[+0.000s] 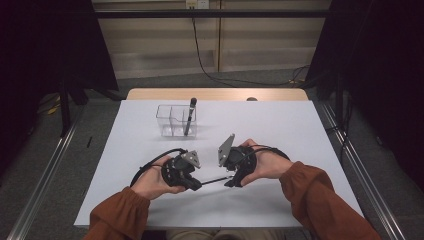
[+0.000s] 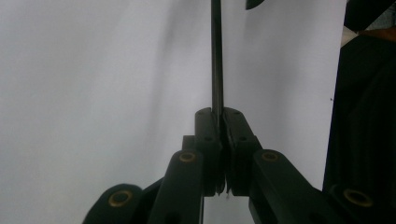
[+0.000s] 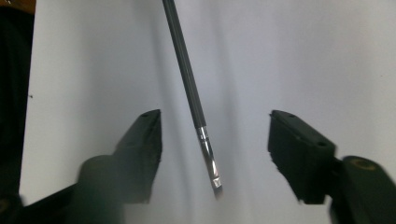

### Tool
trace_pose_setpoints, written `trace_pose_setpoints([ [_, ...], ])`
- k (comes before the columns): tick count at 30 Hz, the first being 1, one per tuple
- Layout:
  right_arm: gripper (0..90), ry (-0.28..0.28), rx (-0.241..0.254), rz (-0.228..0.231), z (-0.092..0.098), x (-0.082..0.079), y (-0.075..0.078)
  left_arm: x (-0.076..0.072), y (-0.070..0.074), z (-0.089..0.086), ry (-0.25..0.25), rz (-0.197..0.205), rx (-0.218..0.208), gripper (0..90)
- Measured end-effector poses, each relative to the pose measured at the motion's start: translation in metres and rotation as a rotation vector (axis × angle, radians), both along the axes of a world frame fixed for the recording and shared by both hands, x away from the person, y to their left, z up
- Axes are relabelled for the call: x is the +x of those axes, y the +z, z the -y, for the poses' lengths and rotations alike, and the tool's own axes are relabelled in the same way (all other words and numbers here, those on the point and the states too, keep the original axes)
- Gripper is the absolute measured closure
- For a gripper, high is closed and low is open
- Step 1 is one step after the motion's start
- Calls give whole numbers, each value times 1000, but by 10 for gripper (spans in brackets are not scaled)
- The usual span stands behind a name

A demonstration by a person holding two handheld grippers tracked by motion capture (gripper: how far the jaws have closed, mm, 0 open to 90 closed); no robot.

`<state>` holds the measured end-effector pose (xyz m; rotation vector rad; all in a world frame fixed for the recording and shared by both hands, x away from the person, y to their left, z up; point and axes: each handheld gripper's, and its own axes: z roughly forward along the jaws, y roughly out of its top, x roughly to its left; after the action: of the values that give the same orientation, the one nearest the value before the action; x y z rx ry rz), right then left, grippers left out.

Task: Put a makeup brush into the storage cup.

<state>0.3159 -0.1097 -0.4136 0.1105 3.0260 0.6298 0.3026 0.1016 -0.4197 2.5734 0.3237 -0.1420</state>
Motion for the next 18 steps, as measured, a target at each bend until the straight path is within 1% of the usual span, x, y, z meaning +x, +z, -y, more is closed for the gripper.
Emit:
trace_pose_setpoints([
  [3, 246, -22, 17, -7, 4, 0, 1, 0, 1, -3, -4, 11, 6, 857],
  [5, 232, -39, 35, -7, 7, 1, 2, 0, 1, -5, 9, 9, -7, 857],
  [6, 208, -46, 42, -7, 9, 2, 2, -1, 1, -6, 20, 4, -16, 857],
  [7, 184, -60, 49, -6, 11, 2, 2, -1, 1, -8, 26, 4, -16, 856],
  [9, 171, -82, 64, -2, 16, 2, 3, 0, 1, -11, 24, 1, -16, 856],
  [10, 161, -87, 72, -5, 19, 1, 4, -1, 0, -12, 44, -3, -29, 857],
  [11, 157, -89, 75, -5, 20, 0, 4, -2, 0, -14, 47, -1, -34, 856],
  [13, 122, -114, 87, 0, 24, -1, 5, -3, 0, -17, 47, 0, -38, 857],
  [14, 118, -121, 94, 4, 26, -1, 5, -5, -1, -18, 50, -10, -48, 857],
  [15, 113, -126, 103, 4, 29, -1, 5, -6, -2, -20, 58, -4, -53, 857],
  [16, 106, -136, 113, 3, 31, -2, 6, -7, -3, -22, 64, -9, -64, 856],
  [18, 93, -146, 130, 4, 36, -3, 5, -8, -5, -26, 71, -8, -71, 857],
])
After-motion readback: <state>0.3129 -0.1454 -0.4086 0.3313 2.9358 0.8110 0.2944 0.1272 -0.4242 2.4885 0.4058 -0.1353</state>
